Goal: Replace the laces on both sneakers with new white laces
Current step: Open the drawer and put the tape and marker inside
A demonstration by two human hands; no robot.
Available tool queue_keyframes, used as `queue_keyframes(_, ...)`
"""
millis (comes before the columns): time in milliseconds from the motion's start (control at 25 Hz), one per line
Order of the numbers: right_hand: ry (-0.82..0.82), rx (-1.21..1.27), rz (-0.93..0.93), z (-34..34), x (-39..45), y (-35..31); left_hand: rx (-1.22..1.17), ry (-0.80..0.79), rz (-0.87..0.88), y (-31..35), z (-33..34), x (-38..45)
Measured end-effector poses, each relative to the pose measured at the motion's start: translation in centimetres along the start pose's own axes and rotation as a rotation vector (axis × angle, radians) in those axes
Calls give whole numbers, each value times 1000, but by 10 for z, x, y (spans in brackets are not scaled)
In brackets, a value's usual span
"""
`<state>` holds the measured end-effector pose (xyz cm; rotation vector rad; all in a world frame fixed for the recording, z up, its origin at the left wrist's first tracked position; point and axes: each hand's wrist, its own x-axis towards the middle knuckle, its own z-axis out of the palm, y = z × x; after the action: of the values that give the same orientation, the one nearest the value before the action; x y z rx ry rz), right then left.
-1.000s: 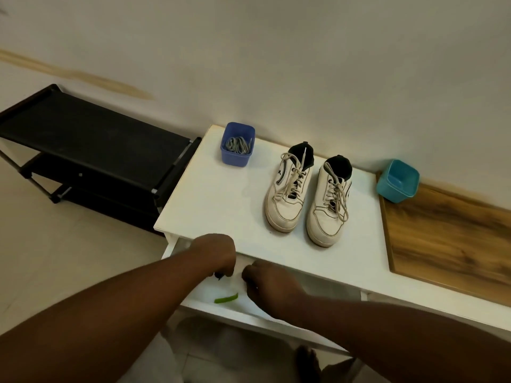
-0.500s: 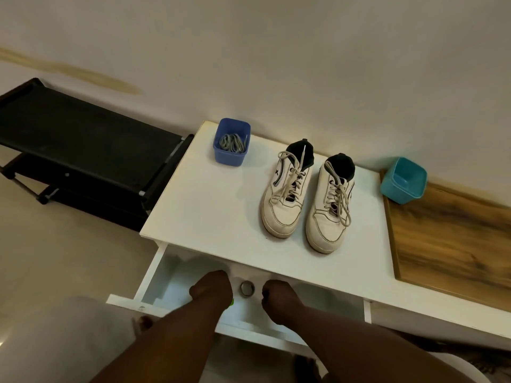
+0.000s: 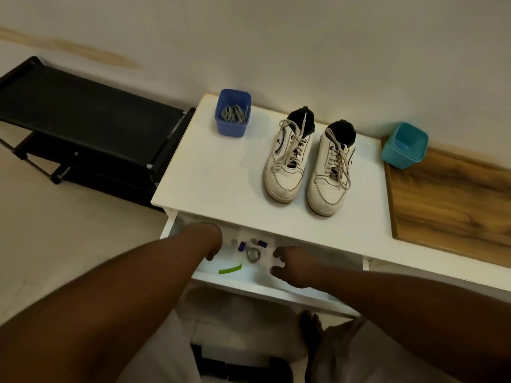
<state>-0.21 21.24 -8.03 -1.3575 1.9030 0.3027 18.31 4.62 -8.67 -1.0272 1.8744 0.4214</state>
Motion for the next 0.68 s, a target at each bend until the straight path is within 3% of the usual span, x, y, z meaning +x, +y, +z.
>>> queue_keyframes(160, -51, -257, -112, -2, -45, -4, 175, 17, 63, -3, -6, -53)
queue_keyframes(240, -14, -458, -220, 7, -57, -6, 223, 205, 152, 3, 3, -78)
queue_keyframes(360, 170, -603, -399, 14, -56, -8, 170, 506, 330, 20, 19, -95)
queue_keyframes(480, 315, -646, -411, 15, -52, -5, 317, 769, 440, 33, 26, -90)
queue_keyframes(560, 380, -639, -408, 17, -52, -2, 365, 797, 374, 31, 26, -85)
queue_keyframes(680, 461, -607, -398, 16, -53, 1, 370, 684, 335, 25, 28, -76)
